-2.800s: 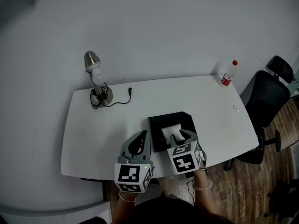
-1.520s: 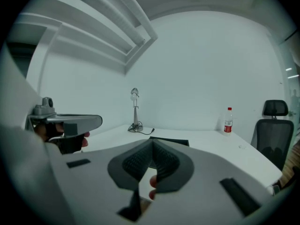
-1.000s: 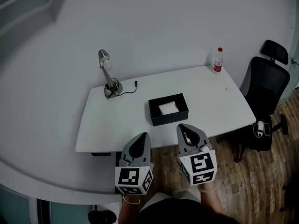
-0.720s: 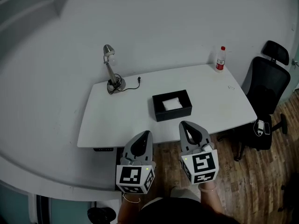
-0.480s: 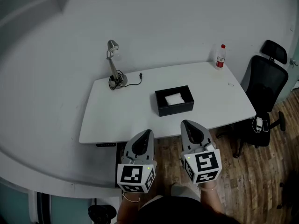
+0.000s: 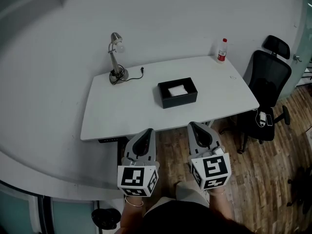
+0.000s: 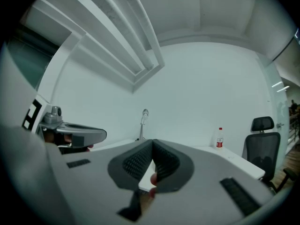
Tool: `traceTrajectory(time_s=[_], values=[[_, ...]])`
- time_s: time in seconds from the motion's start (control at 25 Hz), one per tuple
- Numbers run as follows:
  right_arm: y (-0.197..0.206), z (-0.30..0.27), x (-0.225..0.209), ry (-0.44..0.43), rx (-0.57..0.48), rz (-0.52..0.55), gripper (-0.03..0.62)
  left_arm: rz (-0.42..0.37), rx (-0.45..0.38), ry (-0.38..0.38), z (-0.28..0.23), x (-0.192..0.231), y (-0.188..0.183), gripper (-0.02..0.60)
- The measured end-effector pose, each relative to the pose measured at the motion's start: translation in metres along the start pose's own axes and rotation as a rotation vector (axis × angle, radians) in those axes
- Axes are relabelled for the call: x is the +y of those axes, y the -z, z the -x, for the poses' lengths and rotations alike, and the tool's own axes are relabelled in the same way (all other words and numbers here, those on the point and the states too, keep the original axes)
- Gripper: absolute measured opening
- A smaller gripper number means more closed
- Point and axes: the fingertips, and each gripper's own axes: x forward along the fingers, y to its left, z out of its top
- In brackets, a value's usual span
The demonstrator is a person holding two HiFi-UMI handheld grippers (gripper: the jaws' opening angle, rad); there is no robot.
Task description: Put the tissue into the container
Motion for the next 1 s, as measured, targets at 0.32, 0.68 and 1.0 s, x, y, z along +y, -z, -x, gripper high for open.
traceTrajectory(time_s=[0.32,0.68,1.0], values=[[-0.005,0.034,0.013,0.007,-0.017,0.013,0.018,0.005,-0.021,0.017,0.028,-0.017,-0.003,0.028],[-0.006,0.063,0.019,0.036,-0.025,-0.014,0.018,0.011,-0.030,0.040,0.056,-0.032,-0.003,0.028],[-0.003,0.083,0.040,0.029,-0.025,0.004,0.018,0.021,-0.031,0.049,0.080,-0.036,0.002,0.028]])
